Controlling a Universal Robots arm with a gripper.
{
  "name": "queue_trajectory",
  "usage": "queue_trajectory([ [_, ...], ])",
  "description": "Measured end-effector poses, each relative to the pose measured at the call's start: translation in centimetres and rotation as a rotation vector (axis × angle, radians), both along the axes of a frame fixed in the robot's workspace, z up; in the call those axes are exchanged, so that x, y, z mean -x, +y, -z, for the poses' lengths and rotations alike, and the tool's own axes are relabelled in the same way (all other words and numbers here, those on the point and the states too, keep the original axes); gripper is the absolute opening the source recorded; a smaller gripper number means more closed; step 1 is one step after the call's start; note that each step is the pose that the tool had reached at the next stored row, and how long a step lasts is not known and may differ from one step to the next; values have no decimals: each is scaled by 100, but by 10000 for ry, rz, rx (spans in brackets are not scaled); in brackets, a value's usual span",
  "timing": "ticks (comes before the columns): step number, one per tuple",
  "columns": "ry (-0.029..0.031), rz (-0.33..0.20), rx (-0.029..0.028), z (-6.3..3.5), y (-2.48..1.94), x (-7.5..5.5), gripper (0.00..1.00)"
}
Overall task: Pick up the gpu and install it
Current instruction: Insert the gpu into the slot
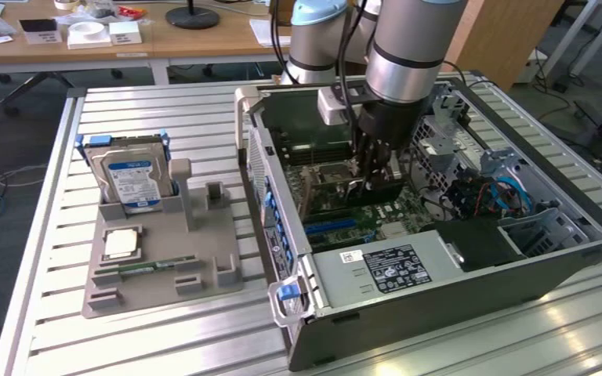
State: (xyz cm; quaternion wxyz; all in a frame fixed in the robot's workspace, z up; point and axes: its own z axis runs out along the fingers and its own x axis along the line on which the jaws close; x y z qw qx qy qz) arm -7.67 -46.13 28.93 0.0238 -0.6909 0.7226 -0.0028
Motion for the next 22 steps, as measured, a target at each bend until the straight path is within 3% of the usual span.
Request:
queue_trajectory([
  [22,0,0,1,81,-2,13,27],
])
